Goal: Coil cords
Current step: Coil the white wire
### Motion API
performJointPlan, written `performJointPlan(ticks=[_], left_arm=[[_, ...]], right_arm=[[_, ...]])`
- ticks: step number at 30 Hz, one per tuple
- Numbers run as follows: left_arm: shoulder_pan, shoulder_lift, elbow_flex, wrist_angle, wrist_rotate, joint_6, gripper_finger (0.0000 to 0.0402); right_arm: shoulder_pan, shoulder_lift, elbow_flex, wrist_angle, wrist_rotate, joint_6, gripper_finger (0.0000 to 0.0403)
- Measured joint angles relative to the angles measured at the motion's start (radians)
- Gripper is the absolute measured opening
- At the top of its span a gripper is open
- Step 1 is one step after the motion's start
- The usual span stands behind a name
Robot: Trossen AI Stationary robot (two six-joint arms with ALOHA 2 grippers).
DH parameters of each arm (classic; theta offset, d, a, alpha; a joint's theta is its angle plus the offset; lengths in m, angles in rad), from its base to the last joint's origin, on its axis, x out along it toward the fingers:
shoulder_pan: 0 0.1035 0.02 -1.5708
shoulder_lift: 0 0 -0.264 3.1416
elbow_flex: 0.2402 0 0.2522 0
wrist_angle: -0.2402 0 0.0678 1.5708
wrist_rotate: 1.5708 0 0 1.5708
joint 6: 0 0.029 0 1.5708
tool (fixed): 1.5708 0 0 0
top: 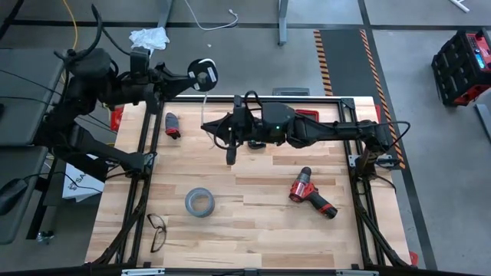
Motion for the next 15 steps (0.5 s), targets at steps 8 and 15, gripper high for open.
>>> performJointPlan(ticks=[8,15], left_arm=[[0.0,-0.024,0.0,-0.068,0.107,-0.121,0.0001],[0.0,-0.045,0.001,-0.094,0.01,-0.09,0.0001]], right_arm=[[-0.031,-0.036,-0.001,-0.09,0.041,-0.064,0.0],[-0.046,-0.063,0.0,-0.083,0.046,-0.067,0.0]])
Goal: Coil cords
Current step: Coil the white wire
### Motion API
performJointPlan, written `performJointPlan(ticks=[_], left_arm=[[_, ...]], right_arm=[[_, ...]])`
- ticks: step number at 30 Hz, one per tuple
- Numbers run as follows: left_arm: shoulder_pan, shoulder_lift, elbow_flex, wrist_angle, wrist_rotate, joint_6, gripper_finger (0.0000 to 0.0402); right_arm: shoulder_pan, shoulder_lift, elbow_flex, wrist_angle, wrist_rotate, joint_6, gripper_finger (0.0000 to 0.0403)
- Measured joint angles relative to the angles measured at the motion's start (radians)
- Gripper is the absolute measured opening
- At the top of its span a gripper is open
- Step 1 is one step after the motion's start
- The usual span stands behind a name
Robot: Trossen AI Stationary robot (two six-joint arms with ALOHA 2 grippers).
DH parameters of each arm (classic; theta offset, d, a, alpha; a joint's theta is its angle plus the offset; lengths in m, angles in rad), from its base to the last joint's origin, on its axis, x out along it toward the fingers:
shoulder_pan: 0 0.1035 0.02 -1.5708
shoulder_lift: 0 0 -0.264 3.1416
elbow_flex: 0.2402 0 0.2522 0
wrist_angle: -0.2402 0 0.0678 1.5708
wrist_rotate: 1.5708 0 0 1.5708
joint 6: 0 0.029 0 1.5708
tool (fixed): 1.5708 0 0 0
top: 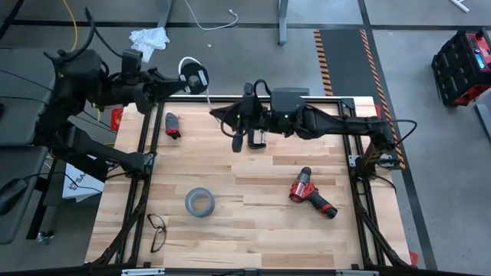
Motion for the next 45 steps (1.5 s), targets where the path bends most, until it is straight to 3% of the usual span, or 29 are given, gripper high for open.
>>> performJointPlan(ticks=[5,8,15,23,33,45], left_arm=[[0.009,0.0,0.0,0.002,-0.041,0.055,0.0001],[0.024,0.0,0.0,-0.019,0.005,0.023,0.0001],[0.032,0.0,0.0,-0.089,0.19,-0.099,0.0001],[0.032,-0.004,0.0,-0.249,0.15,-0.102,0.0001],[0.032,-0.004,0.0,-0.432,0.187,-0.128,0.0001],[0.032,-0.039,0.0,-0.418,0.147,-0.128,0.0001]], right_arm=[[0.026,0.0,0.0,-0.008,0.02,-0.01,0.0],[0.032,-0.004,0.0,-0.023,0.084,-0.055,0.0],[-0.003,-0.021,0.0,-0.046,0.102,-0.059,0.0],[-0.013,-0.051,0.0,-0.057,0.102,-0.084,0.0],[-0.014,-0.097,0.0,-0.109,0.146,-0.134,0.0],[-0.019,-0.179,0.0,-0.28,0.225,-0.17,0.0]])
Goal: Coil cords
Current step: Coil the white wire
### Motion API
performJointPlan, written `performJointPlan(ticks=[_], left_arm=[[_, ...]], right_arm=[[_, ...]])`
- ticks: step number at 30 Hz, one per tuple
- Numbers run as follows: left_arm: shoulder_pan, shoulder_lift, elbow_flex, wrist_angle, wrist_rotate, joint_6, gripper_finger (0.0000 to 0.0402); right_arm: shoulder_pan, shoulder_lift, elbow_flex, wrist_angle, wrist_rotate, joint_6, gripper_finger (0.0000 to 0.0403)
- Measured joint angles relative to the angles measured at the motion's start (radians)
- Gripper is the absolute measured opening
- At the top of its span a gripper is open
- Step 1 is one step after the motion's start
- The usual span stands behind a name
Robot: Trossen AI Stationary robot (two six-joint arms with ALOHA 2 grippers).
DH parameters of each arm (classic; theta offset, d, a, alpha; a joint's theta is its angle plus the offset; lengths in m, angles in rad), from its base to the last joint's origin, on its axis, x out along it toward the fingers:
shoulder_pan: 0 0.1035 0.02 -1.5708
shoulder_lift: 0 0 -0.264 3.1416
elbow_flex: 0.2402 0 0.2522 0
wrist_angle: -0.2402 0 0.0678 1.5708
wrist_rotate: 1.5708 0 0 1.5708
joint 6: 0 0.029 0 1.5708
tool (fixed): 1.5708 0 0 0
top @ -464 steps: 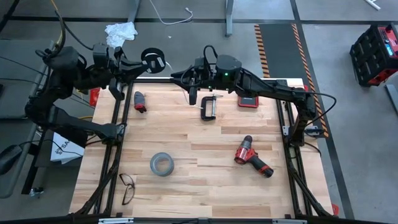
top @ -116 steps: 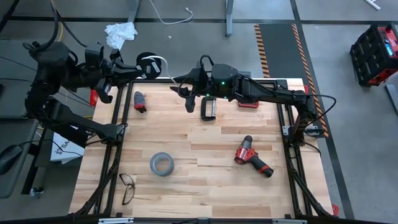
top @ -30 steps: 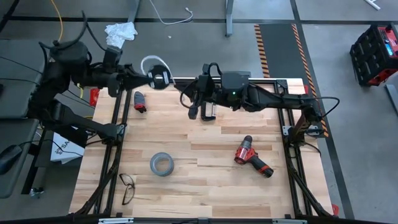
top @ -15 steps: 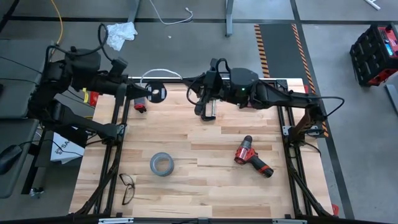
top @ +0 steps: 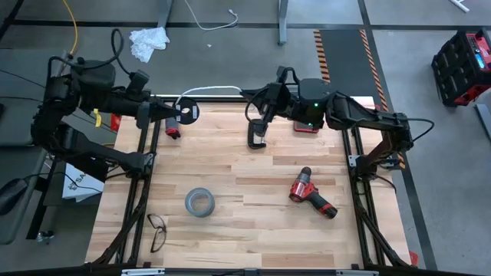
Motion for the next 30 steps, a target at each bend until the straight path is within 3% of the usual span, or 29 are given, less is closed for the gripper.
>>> performJointPlan(ticks=[6,16,25,30], left_arm=[[0.0,-0.031,0.0,0.057,-0.097,0.004,0.0001],[0.011,-0.037,0.0,0.378,-0.253,0.092,0.0001],[0.106,0.016,-0.001,0.433,-0.265,0.149,0.0001],[0.156,0.053,-0.001,0.545,-0.164,0.135,0.0001]], right_arm=[[0.0,-0.015,0.0,-0.018,0.0,0.012,0.0],[0.022,0.027,0.0,0.029,-0.089,0.097,0.0],[0.07,0.123,0.0,0.238,-0.196,0.174,0.0001],[0.081,0.177,0.0,0.301,-0.208,0.217,0.0001]])
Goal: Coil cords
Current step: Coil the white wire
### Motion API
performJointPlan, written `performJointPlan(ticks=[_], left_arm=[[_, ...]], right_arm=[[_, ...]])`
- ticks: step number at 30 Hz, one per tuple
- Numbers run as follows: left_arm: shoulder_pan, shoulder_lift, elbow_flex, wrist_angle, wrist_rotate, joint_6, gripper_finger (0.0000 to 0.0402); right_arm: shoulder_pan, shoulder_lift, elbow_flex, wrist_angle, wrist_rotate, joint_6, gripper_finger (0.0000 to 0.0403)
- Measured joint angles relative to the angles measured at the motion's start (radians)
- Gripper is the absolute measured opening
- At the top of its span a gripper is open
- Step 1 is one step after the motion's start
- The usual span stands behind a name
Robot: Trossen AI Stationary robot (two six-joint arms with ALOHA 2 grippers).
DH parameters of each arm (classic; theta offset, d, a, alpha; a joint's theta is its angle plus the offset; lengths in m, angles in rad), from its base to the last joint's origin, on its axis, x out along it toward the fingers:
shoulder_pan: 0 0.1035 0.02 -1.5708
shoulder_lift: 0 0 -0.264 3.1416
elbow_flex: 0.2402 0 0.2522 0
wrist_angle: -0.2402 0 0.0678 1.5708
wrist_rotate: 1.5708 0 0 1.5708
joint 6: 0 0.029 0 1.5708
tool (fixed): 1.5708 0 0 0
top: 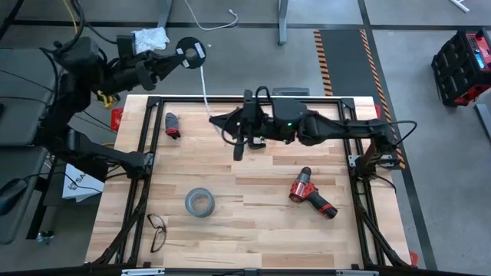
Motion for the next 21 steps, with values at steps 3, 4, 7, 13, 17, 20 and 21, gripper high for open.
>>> performJointPlan(ticks=[3,4,7,13,17,20,21], left_arm=[[0.023,0.024,0.0,0.049,0.078,-0.053,0.0001],[0.029,0.032,0.0,0.057,0.101,-0.076,0.0001],[0.038,0.057,0.0,0.089,0.184,-0.166,0.0001],[0.04,0.125,0.001,0.197,0.427,-0.358,0.0001],[0.038,0.155,0.001,0.228,0.532,-0.43,0.0001],[0.039,0.163,0.001,0.228,0.554,-0.42,0.0001],[0.04,0.164,0.001,0.229,0.56,-0.41,0.0001]], right_arm=[[0.001,0.021,0.0,0.026,-0.016,0.018,0.0001],[0.001,0.025,0.0,0.031,-0.019,0.018,0.0001],[0.001,0.038,0.0,0.077,-0.04,0.015,0.0001],[-0.005,0.056,0.0,0.153,-0.083,0.018,0.0001],[-0.01,0.056,0.0,0.155,-0.082,0.01,0.0],[-0.01,0.057,0.0,0.156,-0.079,0.008,0.0],[-0.01,0.057,0.0,0.157,-0.08,0.008,0.0]])
